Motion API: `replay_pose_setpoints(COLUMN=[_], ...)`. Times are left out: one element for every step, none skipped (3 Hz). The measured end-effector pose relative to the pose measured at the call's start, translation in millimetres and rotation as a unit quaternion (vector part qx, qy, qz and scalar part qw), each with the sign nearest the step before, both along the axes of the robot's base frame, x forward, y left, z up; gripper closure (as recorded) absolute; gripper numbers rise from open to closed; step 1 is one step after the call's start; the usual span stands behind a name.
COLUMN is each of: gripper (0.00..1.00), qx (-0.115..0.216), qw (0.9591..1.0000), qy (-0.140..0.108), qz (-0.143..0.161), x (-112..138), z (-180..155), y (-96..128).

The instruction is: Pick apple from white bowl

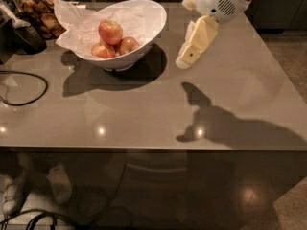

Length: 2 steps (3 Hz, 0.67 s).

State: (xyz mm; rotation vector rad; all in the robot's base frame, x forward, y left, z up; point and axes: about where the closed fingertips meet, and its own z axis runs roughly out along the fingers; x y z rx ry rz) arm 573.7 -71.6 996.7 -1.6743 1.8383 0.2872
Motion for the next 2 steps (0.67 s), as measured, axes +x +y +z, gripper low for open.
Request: replay_pose_setpoints(gripper=[0.00,0.00], qx=[0.037,0.037], qw=[0.9985,0.9985], qy=[-0.028,-0.028], qz=[0.028,0.028], x=[55.5,55.4], z=[17.0,16.2], y=[56.5,56.4])
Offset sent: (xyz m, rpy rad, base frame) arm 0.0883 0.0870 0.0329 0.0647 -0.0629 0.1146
